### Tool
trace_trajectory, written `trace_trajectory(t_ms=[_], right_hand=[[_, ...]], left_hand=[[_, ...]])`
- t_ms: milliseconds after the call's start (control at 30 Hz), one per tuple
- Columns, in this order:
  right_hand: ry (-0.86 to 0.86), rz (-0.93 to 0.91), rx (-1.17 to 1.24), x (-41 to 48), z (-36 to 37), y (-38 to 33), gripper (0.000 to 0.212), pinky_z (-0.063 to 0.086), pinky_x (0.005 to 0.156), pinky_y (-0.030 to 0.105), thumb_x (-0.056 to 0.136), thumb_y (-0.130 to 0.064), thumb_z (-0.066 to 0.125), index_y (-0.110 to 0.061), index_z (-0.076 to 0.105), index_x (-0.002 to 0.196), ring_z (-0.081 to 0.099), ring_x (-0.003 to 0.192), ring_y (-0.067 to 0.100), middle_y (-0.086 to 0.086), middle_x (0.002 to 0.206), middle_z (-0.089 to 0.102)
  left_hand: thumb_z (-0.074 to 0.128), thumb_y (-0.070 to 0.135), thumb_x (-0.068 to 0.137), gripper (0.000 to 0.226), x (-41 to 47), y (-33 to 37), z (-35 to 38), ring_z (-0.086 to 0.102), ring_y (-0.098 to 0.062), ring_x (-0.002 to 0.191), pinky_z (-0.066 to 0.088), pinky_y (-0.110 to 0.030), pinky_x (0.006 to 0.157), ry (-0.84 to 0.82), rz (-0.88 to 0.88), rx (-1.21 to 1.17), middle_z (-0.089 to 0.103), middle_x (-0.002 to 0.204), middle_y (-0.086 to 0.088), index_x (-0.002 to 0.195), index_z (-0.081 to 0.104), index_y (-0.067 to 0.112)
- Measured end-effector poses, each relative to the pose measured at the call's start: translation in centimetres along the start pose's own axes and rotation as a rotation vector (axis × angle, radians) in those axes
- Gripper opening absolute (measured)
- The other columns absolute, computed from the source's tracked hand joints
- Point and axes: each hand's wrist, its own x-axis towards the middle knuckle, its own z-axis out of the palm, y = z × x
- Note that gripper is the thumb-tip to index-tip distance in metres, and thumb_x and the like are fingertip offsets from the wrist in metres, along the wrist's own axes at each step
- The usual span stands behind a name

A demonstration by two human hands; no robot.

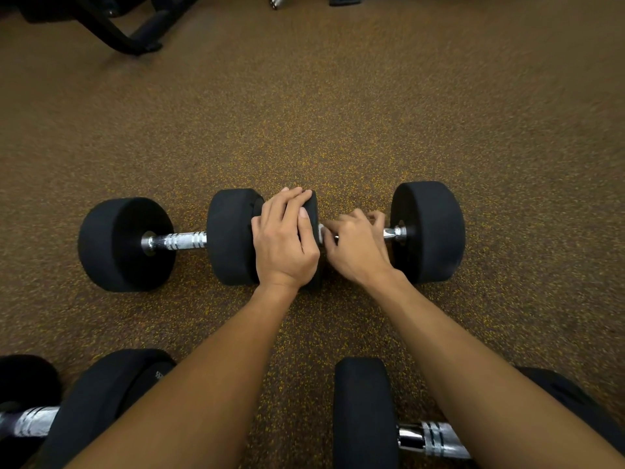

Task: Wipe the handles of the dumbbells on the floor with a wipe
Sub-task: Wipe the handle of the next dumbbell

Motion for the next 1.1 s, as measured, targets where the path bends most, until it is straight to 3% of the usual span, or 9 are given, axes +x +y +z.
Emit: trace_trajectory(t_ms=[233,367,567,700,800,1100], right_hand=[[0.034,0.065,0.041,-0.3,-0.4,1.9,0.033,0.027,0.107,0.052,0.105,-0.04,0.045,-0.03,0.077,0.111,0.056,0.114,0.022,-0.007,0.113,0.075],[-0.015,-0.056,0.06,-0.1,0.0,0.9,0.031,0.031,0.106,0.053,0.106,-0.04,0.045,-0.031,0.075,0.111,0.056,0.111,0.021,-0.009,0.11,0.074],[0.166,0.002,0.081,-1.4,0.2,2.5,0.03,0.031,0.105,0.051,0.104,-0.043,0.052,-0.033,0.077,0.116,0.058,0.112,0.017,-0.014,0.114,0.076],[0.26,-0.201,0.124,-2.0,1.0,1.7,0.024,0.036,0.106,0.052,0.102,-0.038,0.06,-0.029,0.08,0.113,0.062,0.11,0.019,-0.014,0.116,0.076],[0.318,-0.188,0.146,-2.5,1.2,3.4,0.021,0.036,0.106,0.053,0.099,-0.036,0.068,-0.031,0.08,0.116,0.062,0.115,0.019,-0.016,0.121,0.076],[0.295,-0.174,0.185,-2.6,1.4,3.2,0.025,0.034,0.107,0.045,0.099,-0.029,0.069,-0.028,0.077,0.123,0.06,0.119,0.018,-0.015,0.126,0.074]], left_hand=[[0.043,0.023,0.107,0.037,-0.1,0.0,0.0,0.054,-0.016,0.138,0.042,-0.038,0.101,-0.003,-0.007,0.003,0.065,0.139,0.007,0.133,0.069,0.021],[0.042,0.023,0.107,0.038,0.0,0.0,-0.1,0.055,-0.017,0.137,0.043,-0.04,0.102,-0.002,0.003,0.007,0.065,0.14,0.006,0.133,0.069,0.021],[0.043,0.022,0.107,0.037,0.0,0.0,0.0,0.054,-0.017,0.137,0.042,-0.039,0.102,-0.002,-0.001,0.013,0.065,0.139,0.006,0.133,0.069,0.021],[0.044,0.021,0.107,0.037,-0.1,0.0,0.1,0.054,-0.017,0.137,0.04,-0.037,0.101,0.005,0.002,0.009,0.065,0.139,0.006,0.133,0.07,0.021],[0.044,0.021,0.107,0.037,0.0,0.0,0.1,0.054,-0.016,0.137,0.039,-0.035,0.101,0.008,-0.007,0.012,0.065,0.139,0.006,0.133,0.07,0.022],[0.045,0.021,0.107,0.036,0.0,-0.1,0.2,0.054,-0.016,0.136,0.04,-0.036,0.101,0.005,-0.005,0.013,0.065,0.14,0.007,0.134,0.069,0.022]])
